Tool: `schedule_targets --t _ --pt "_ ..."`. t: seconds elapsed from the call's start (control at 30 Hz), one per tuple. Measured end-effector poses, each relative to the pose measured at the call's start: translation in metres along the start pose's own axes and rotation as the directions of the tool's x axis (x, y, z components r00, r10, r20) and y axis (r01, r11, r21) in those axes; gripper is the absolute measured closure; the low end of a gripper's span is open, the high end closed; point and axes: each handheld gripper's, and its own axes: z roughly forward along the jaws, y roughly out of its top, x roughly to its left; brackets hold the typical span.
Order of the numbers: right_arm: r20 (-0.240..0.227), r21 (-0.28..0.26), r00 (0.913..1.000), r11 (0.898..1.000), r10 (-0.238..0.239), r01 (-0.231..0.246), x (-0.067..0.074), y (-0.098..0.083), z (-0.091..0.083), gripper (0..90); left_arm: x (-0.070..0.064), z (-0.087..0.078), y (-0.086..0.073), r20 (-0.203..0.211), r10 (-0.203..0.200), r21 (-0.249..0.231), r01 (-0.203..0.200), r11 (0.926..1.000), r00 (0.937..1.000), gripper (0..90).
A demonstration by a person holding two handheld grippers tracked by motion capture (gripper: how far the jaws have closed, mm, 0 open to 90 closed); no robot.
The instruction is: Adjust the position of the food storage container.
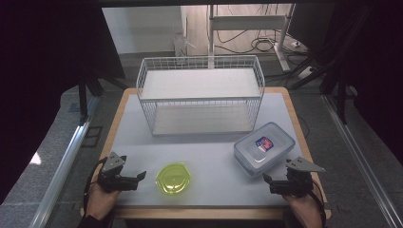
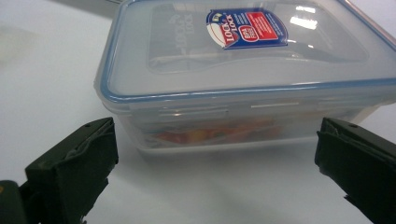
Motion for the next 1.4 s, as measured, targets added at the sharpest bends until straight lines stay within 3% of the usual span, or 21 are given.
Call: schedule_targets --t 0.17,0.3,0.4,0.57,0.73,0.93,1.0,1.03,1.07,1.1,1.13,1.37,1.4 --pt "-0.009 0.02 0.9998 1.0 0.019 -0.019 0.001 -0.001 0.002 0.0 -0.002 0.002 0.0 -0.009 0.011 0.017 -0.011 0.9998 0.9999 2.5" --pt "-0.006 0.016 0.9998 1.0 0.021 -0.021 0.002 0.0 0.002 0.0 -0.001 0.002 0.0 -0.006 -0.01 0.018 0.01 0.9998 0.9999 2.5" --pt "-0.003 0.017 0.9998 1.0 0.017 -0.017 0.003 0.0 0.001 0.0 0.001 0.0 0.001 0.026 -0.042 -0.001 0.042 0.9991 0.9988 3.2" --pt "0.001 0.023 0.9998 1.0 0.017 -0.017 0.003 0.0 0.002 0.1 0.001 -0.002 0.002 0.011 -0.047 -0.003 0.047 0.9989 0.9988 7.8" --pt "-0.013 0.007 0.9991 0.999 0.039 -0.039 0.003 0.001 0.0 1.4 0.003 -0.006 0.003 0.044 -0.074 -0.014 0.075 0.9971 0.9963 19.3" --pt "-0.026 0.014 0.9994 1.0 0.022 -0.022 0.006 0.002 0.001 3.2 0.001 -0.016 0.009 0.07 -0.065 -0.059 0.069 0.9958 0.9954 41.2" --pt "-0.027 0.017 0.9995 1.0 0.015 -0.015 0.007 0.003 0.001 4.3 -0.003 -0.018 0.012 0.074 -0.045 -0.07 0.05 0.9963 0.9963 50.3" --pt "-0.027 0.017 0.9995 1.0 0.015 -0.015 0.007 0.003 0.001 4.3 -0.005 -0.019 0.013 0.072 -0.035 -0.075 0.041 0.9964 0.9967 50.3" --pt "-0.027 0.017 0.9995 1.0 0.017 -0.016 0.007 0.003 0.0 5.5 -0.011 -0.022 0.016 0.077 -0.011 -0.088 0.018 0.996 0.997 56.7" --pt "-0.027 0.017 0.9995 1.0 0.017 -0.016 0.007 0.003 0.0 5.5 -0.011 -0.022 0.016 0.077 -0.011 -0.088 0.018 0.996 0.997 61.1" --pt "-0.028 0.017 0.9994 1.0 0.019 -0.019 0.007 0.003 0.0 6.2 -0.013 -0.023 0.017 0.081 0.0 -0.095 0.008 0.9954 0.9967 61.1" --pt "-0.033 0.038 0.9989 0.999 0.032 -0.031 0.005 0.001 0.002 7.9 -0.033 -0.028 0.028 0.154 0.056 -0.131 -0.036 0.9907 0.9865 88.5" --pt "-0.033 0.038 0.9989 0.999 0.032 -0.031 0.005 0.001 0.002 7.9 -0.036 -0.027 0.03 0.169 0.062 -0.129 -0.04 0.9909 0.9836 88.5"
